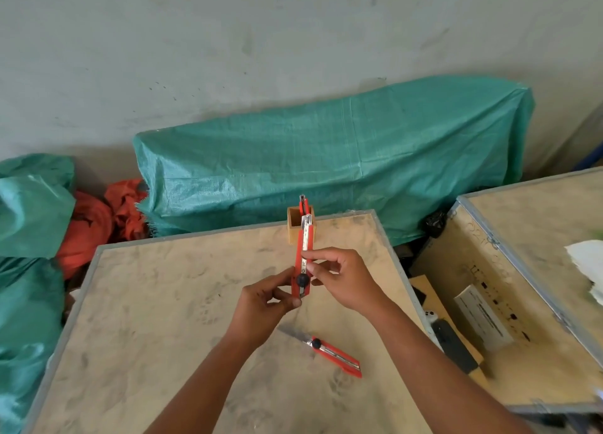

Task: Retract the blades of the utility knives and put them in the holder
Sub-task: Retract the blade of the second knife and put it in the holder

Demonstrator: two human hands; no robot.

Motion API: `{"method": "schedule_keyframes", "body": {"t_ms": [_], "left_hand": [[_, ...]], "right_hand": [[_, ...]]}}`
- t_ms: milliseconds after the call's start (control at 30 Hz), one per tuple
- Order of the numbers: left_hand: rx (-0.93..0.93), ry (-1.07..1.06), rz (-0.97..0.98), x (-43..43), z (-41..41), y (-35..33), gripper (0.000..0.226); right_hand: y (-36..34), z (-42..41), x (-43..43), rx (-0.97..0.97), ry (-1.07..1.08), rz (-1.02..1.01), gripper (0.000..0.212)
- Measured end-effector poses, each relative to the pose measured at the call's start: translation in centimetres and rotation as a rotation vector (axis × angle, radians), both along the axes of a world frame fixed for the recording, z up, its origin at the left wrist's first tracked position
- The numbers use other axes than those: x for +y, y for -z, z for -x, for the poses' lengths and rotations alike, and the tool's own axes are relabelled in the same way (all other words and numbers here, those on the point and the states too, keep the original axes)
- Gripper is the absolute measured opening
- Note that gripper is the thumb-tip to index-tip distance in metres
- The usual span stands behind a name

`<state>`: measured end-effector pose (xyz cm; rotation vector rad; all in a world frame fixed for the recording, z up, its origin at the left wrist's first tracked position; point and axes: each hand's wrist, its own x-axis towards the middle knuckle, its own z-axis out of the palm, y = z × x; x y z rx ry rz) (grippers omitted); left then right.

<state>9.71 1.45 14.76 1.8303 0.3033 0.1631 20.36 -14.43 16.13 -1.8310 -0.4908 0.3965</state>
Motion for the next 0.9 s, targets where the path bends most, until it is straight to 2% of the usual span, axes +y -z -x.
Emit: {"method": "schedule_keyframes", "body": {"t_ms": [367, 567, 700, 900], "left_hand": [[0.108, 0.071, -0.104, 3.1, -15.6, 1.4, 0.054], [0.182, 0.080, -0.194, 6.1, -22.1, 4.6, 0.054], [0.288, 0.000, -0.265, 6.6, -24.3, 7.2, 0.071], [0.365, -0.017, -0.226, 6.8, -25.5, 10.4, 0.050]], "right_hand": [[3.5, -14.5, 2.8, -0.025, 0.189, -0.016, 0.028], [6.9, -20.3, 6.4, -0.171, 0.284, 0.033, 0.025], [10.0, -22.0, 8.3, -0.284, 0.285, 0.097, 0.025], [13.2, -22.7, 9.4, -0.404, 0.222, 0.167, 0.026]]}}
